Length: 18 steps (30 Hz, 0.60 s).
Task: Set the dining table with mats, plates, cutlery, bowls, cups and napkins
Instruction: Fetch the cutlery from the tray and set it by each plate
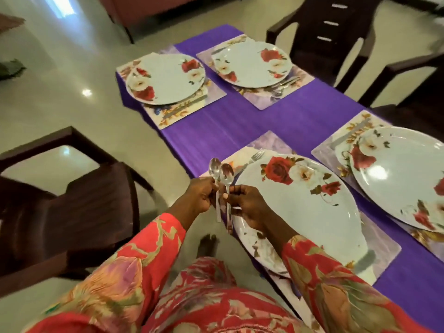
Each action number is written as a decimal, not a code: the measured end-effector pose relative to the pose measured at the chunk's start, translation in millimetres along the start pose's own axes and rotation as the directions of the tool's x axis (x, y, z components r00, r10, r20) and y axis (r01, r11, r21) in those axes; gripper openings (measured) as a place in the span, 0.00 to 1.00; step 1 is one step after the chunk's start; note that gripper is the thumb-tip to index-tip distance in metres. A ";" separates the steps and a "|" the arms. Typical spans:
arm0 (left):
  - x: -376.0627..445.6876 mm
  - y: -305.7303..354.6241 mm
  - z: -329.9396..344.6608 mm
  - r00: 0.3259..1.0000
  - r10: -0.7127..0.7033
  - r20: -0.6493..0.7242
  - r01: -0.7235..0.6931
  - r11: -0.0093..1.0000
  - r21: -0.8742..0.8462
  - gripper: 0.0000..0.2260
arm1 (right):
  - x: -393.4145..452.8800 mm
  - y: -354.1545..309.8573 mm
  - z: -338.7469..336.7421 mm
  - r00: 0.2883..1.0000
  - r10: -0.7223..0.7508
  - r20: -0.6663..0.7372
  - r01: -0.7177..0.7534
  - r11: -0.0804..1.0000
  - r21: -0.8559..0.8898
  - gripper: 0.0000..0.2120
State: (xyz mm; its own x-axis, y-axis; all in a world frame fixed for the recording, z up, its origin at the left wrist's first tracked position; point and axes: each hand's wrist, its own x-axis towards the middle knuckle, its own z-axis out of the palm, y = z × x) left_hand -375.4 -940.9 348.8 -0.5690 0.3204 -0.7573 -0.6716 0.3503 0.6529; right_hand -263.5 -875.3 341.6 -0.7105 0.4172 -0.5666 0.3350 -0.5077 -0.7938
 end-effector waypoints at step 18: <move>113.3 59.2 58.0 0.944 0.069 0.323 -0.253 0.780 0.572 0.14 | 76.3 -60.5 1.8 0.814 0.031 -0.579 0.224 0.904 0.363 0.10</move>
State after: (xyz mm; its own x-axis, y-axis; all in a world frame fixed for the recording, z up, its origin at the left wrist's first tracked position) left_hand -452.1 -832.8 302.6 -0.4301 0.6112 -0.6644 -0.1087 0.6955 0.7102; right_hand -339.1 -814.0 346.8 -0.2097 0.7608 -0.6141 -0.0811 -0.6395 -0.7645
